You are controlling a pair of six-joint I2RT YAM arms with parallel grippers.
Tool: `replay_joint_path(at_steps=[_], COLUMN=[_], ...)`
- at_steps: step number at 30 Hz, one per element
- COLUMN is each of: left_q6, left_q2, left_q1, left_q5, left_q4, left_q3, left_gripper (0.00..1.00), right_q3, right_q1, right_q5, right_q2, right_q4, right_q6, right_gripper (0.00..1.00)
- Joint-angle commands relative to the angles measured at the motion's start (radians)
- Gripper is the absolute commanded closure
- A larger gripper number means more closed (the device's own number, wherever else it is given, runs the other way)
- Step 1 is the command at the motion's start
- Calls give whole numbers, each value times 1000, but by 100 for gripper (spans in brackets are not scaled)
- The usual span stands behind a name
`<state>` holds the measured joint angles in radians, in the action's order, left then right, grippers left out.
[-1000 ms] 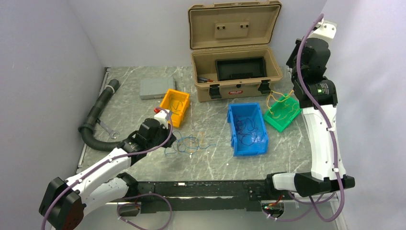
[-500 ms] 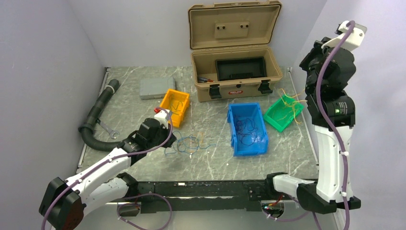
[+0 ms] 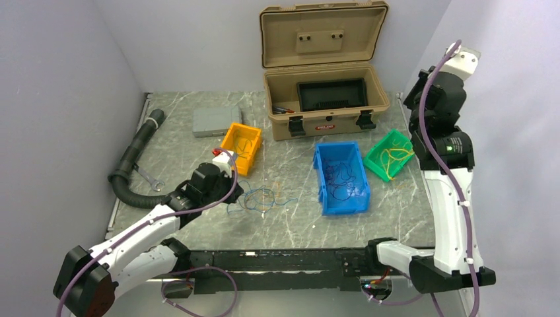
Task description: Untangle the cables
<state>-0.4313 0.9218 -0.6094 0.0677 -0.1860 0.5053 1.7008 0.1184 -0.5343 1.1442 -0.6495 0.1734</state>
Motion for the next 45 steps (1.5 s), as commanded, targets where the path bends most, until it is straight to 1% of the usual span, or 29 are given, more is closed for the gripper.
replay_joint_path(at_steps=[1,10,12,13,19,25,29,32,36,40,42,45], left_q6=[-4,-6,-7,-7,-3,2,6,11,19,24,27,29], left_q2=[-21,-21,-18,-17,-20,-24,-31,-35,-36,-22,-11,1], left_q1=[1,-5,-7,-7,-9,-10,-10,-10,-10,-10,-10,-10], left_q5=[22,15,16,17,9,4,2,-2,0,15,21,26], left_q4=[13,8,8,8,2,-6,-11,-16,-18,-12,-10,-4], left_q3=[35,41,44,45,50,55,58,62,65,70,76,79], left_gripper=[100,100,100,100,100,100,100,100,100,100,100,100], right_q3=[-47,-101,-115,-123,-190,-230,-242,-268,-307,-405,-460,-532], right_q1=[-23,-113,-114,-144,-177,-231,-295,-325,-357,-381,-385,-386], right_q5=[-3,43,51,55,78,158,244,284,292,312,333,357], right_q2=[0,37,39,40,58,95,121,142,183,215,227,243], right_q4=[33,37,44,52,98,151,191,240,319,472,576,662], right_q6=[29,54,59,61,81,127,170,195,192,184,187,206], right_gripper=[100,100,100,100,100,100,100,100,100,100,100,100])
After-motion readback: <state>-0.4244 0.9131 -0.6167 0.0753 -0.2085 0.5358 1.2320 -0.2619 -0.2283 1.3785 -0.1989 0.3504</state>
